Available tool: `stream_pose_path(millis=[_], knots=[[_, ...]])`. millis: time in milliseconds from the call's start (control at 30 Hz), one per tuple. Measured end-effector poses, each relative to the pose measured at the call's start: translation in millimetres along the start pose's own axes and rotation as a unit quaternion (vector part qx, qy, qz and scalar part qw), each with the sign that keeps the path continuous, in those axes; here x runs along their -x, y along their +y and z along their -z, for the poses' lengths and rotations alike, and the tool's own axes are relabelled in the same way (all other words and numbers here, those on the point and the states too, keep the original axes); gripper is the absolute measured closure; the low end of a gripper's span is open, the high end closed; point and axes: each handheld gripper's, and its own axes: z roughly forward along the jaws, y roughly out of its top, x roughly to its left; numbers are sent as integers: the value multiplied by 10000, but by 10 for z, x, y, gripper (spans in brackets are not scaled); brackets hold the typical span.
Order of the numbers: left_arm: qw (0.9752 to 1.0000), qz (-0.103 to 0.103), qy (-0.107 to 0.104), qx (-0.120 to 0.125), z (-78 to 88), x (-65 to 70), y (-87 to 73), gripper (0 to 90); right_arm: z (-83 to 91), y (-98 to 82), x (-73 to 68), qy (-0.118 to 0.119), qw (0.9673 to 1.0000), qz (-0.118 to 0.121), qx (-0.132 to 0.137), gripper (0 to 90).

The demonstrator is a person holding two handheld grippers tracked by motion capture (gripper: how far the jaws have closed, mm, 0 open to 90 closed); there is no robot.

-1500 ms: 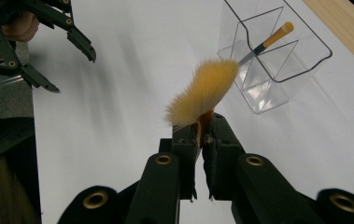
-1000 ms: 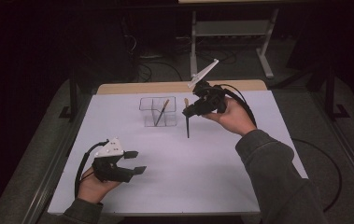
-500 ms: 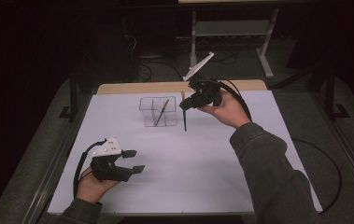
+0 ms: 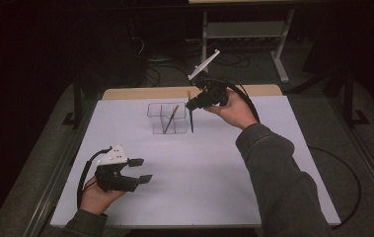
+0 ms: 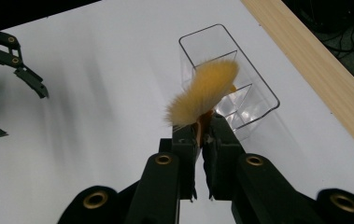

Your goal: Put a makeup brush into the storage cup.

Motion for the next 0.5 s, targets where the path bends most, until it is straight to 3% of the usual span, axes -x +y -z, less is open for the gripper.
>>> stream_pose_path(millis=[500], knots=[[10000, 72, -35, 19, -9, -10, -17, 347, -87, 95, 105, -89, 9999, -65, 95, 831]])
